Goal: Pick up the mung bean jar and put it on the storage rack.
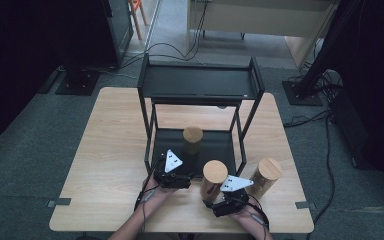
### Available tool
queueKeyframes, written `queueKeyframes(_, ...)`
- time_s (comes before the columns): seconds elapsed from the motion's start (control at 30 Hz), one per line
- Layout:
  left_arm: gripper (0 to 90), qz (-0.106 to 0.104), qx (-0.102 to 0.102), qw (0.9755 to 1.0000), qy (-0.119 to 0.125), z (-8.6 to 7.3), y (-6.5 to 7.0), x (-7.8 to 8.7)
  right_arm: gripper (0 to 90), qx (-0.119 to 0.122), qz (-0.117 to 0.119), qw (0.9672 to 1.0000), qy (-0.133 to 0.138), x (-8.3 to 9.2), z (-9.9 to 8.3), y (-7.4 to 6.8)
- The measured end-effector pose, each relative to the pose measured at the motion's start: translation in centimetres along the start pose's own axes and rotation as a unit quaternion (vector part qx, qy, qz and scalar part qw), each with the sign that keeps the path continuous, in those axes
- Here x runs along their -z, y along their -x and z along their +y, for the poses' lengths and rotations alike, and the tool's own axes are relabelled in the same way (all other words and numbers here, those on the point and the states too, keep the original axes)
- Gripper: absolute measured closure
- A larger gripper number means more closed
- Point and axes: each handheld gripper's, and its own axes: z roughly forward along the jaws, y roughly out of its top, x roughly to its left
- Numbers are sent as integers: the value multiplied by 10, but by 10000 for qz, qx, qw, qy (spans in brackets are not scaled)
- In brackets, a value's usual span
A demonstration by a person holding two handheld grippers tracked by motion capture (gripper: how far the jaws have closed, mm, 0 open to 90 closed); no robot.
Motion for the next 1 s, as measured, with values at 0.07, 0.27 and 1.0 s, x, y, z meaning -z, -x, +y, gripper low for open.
queueKeyframes(0.07,129,15,17,10000,22,-1,-1,1,116,1,0,10000,0,0,0,0)
queueKeyframes(0.27,129,-44,1,10000,25,-2,-1,3,116,7,-3,10000,-4,0,0,0)
queueKeyframes(1.0,129,-121,-69,9999,41,-10,6,15,116,17,-6,10000,-9,0,0,0)
